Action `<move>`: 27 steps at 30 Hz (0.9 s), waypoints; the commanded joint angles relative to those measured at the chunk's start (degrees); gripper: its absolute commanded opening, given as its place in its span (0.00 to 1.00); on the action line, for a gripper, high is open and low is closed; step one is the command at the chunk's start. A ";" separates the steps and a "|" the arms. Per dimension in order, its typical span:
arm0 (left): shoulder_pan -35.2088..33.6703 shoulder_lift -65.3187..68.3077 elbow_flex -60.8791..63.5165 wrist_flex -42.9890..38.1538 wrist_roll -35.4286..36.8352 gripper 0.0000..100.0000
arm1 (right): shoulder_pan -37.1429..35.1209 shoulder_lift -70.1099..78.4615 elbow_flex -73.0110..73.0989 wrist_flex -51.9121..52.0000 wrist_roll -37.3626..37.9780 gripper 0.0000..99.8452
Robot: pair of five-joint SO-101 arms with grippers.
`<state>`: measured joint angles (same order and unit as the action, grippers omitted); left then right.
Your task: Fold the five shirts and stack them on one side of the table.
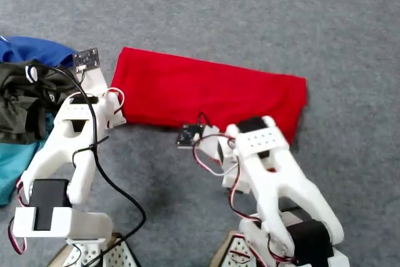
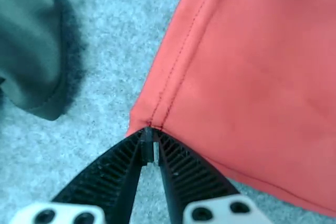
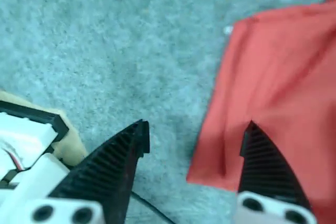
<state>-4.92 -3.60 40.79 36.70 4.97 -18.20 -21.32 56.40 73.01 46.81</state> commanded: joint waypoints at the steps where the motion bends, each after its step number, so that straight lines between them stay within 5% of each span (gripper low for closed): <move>1: -0.26 -0.22 -2.46 0.18 0.26 0.02 | -0.57 -1.63 2.33 -3.25 -0.70 0.29; 9: -0.26 -0.22 -2.20 0.26 -0.53 0.02 | 2.07 10.77 2.33 -12.92 -0.53 0.28; 16: -0.26 -0.31 -2.20 0.26 -1.14 0.02 | 2.15 14.55 -0.66 -12.66 -0.44 0.09; 27: -0.26 -0.31 -2.20 0.26 -1.14 0.02 | 1.98 14.55 -0.66 -13.01 -0.62 0.00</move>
<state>-4.92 -3.60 40.79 36.70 4.44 -16.18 -10.07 55.08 60.18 46.55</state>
